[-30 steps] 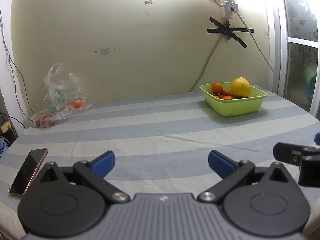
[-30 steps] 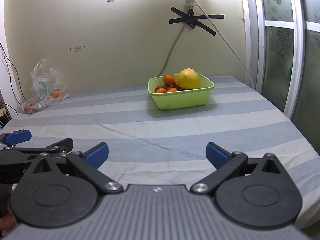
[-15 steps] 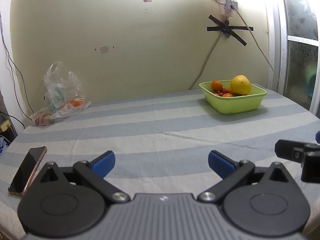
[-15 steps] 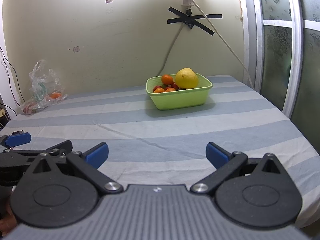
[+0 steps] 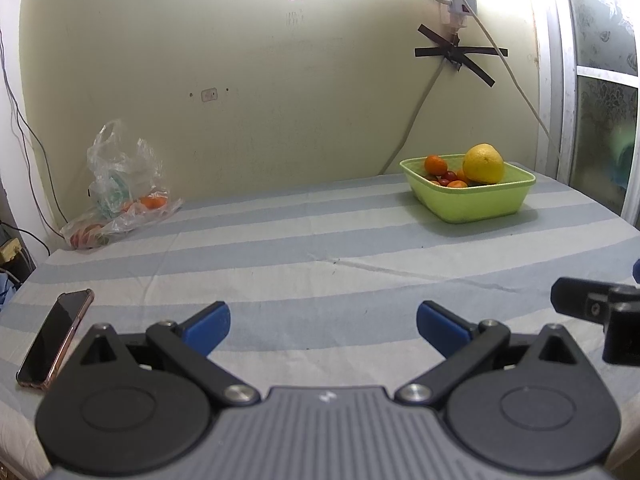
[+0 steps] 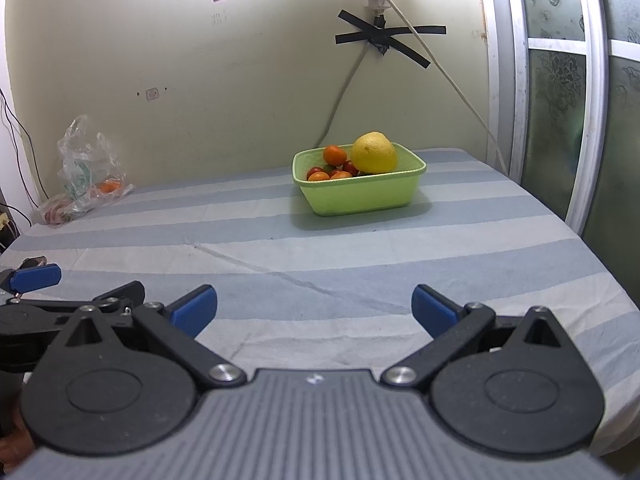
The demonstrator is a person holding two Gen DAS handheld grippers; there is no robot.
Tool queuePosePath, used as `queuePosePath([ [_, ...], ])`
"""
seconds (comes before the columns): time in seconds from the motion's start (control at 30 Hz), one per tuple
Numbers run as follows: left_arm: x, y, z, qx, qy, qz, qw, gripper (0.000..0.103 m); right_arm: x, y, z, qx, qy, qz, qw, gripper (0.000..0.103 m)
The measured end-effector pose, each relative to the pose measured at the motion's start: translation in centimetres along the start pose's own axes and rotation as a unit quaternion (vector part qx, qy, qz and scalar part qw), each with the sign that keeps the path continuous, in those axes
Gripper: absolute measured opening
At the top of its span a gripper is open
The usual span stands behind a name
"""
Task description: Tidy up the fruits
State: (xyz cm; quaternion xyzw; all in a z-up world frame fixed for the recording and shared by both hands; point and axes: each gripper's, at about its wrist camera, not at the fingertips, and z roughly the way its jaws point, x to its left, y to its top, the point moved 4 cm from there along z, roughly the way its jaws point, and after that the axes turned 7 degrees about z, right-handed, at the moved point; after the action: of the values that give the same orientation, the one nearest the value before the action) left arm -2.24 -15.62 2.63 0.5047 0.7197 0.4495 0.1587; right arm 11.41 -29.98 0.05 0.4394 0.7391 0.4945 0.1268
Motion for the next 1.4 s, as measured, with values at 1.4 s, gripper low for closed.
queuePosePath([
  [1.4, -0.25, 0.08, 0.87, 0.006, 0.002, 0.006, 1.0000, 0.103, -0.44, 0.32, 0.63, -0.004, -0.017, -0.017, 1.000, 0.103],
])
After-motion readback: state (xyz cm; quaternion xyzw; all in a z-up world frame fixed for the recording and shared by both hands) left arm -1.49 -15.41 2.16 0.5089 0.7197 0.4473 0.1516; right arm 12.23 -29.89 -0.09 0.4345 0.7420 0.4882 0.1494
